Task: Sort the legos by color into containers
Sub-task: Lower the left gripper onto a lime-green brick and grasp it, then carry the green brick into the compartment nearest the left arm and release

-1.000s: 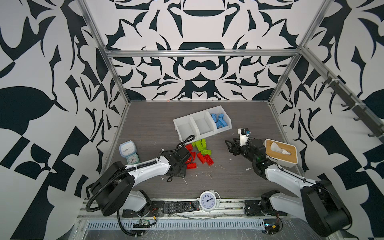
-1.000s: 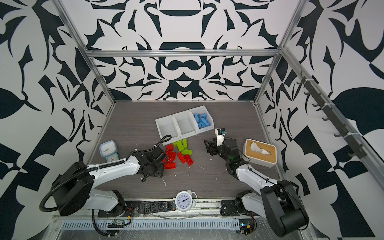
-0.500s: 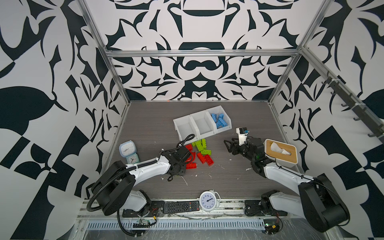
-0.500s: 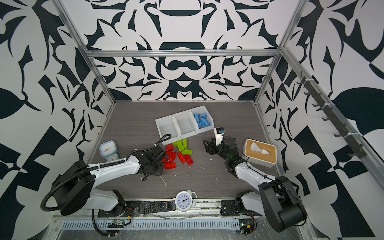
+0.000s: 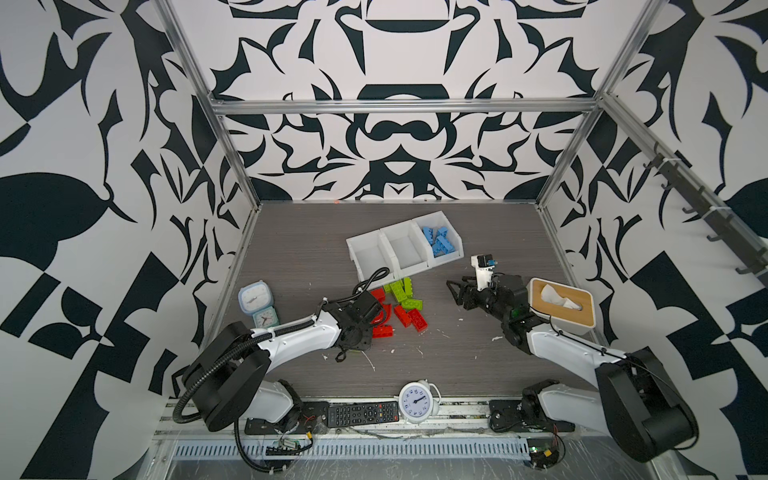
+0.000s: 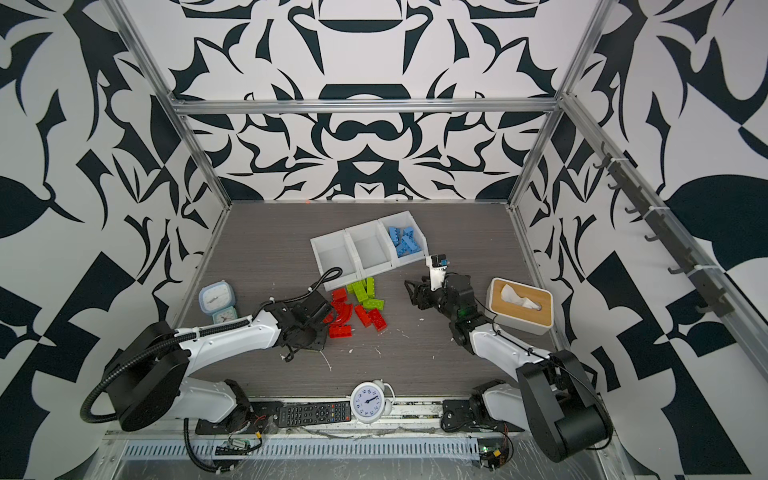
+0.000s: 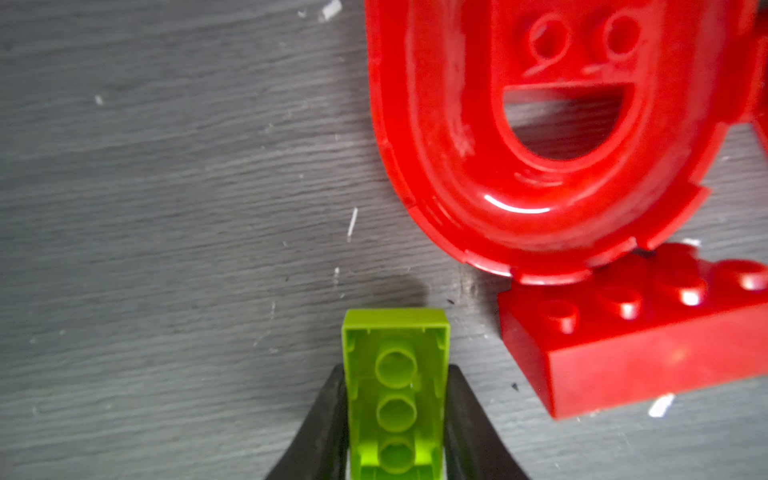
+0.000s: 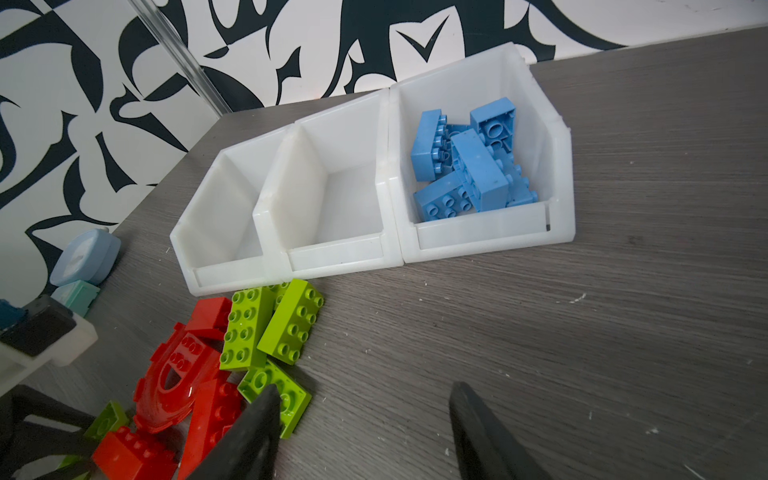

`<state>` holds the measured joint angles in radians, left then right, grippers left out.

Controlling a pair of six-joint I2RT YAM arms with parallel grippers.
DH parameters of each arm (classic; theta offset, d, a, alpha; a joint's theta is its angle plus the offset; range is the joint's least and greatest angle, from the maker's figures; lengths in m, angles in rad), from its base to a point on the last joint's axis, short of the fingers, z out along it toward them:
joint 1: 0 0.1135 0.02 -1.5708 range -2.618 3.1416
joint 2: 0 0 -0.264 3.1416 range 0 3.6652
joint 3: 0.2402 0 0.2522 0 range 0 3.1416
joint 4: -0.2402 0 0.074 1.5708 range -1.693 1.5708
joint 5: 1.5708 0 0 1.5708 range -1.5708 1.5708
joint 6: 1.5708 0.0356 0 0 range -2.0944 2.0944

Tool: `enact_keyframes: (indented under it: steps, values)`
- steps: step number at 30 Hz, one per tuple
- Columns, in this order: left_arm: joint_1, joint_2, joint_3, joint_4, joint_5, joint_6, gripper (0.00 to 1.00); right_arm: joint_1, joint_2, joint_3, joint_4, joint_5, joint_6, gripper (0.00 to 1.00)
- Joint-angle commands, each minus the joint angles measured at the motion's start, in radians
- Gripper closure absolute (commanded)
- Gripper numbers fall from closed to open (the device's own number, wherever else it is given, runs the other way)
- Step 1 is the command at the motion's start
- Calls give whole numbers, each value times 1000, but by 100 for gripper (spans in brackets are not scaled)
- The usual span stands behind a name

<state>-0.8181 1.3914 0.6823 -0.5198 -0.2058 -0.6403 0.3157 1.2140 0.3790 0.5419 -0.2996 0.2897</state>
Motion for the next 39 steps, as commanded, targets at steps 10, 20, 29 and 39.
enact_keyframes:
  steps: [10,20,29,39]
  values:
    - [4,-157,157,-170,-55,38,76,3,4,43,23,-16,12,33]
    - [219,-11,381,-26,105,262,76,5,5,43,24,-18,12,33]
    - [267,294,637,31,176,368,79,8,-1,52,3,-29,7,33]
    - [325,489,762,20,179,380,78,25,-1,70,-27,-24,2,33]
